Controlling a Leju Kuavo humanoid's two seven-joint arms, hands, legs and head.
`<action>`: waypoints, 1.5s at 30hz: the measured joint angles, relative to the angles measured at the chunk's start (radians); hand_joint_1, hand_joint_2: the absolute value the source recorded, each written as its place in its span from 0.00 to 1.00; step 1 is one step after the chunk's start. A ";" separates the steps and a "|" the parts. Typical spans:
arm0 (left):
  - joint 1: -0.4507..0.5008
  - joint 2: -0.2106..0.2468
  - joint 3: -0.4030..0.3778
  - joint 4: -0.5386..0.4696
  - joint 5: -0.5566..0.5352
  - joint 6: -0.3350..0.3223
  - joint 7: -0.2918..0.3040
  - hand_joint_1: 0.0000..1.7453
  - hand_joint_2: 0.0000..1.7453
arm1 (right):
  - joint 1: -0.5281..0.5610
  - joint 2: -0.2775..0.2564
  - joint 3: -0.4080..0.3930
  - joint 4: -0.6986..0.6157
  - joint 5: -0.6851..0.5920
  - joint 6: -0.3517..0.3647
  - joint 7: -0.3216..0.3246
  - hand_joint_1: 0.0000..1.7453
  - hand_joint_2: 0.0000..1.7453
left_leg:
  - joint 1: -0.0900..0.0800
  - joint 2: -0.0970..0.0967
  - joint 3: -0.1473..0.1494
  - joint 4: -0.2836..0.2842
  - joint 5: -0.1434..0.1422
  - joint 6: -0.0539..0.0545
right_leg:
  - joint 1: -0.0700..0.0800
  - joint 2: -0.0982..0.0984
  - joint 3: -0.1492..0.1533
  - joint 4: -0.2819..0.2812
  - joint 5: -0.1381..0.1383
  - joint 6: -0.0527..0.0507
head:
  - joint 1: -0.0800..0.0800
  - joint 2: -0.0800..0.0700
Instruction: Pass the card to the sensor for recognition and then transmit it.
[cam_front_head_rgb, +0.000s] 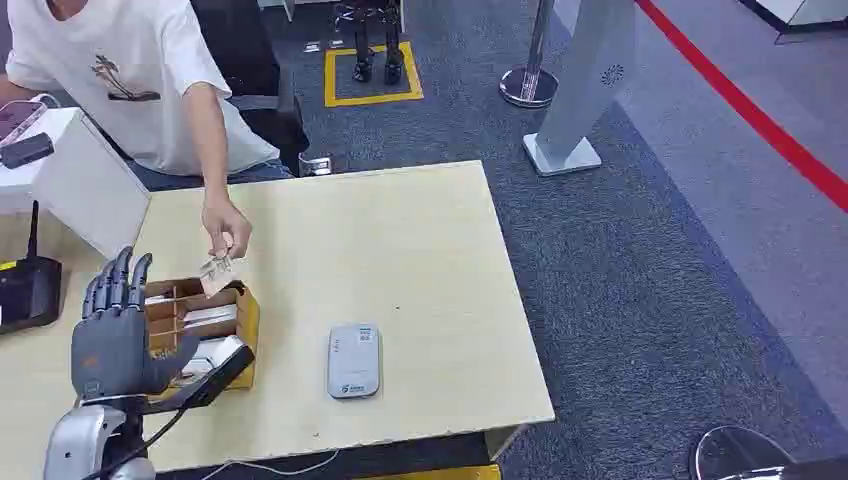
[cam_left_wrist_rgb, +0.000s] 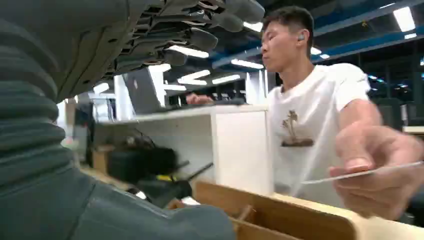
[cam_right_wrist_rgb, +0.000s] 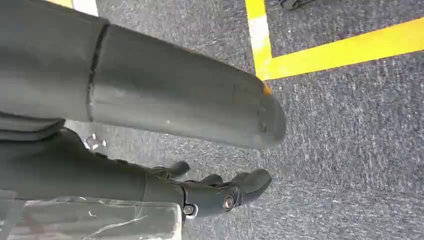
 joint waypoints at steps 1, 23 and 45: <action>-0.010 0.012 0.000 0.006 -0.009 -0.011 0.006 0.00 1.00 | 0.000 0.000 0.003 0.001 0.003 0.000 0.003 0.00 0.00 | 0.000 0.000 0.000 0.000 0.000 0.000 | 0.000 0.000 0.000 0.000 0.000 0.000 | 0.000 0.000; -0.174 0.147 0.001 0.141 -0.007 -0.139 0.037 0.00 1.00 | 0.013 0.000 0.042 0.008 0.030 0.000 0.044 0.00 0.00 | 0.000 0.000 0.000 0.000 0.000 0.000 | 0.000 0.001 0.000 0.000 0.000 0.000 | 0.000 0.000; -0.186 0.147 0.001 0.163 0.043 -0.136 0.026 1.00 1.00 | 0.019 0.004 0.066 0.013 0.044 0.008 0.048 0.00 0.00 | 0.000 0.001 0.000 0.000 0.000 0.000 | 0.000 0.001 0.000 0.000 0.000 0.000 | 0.000 0.000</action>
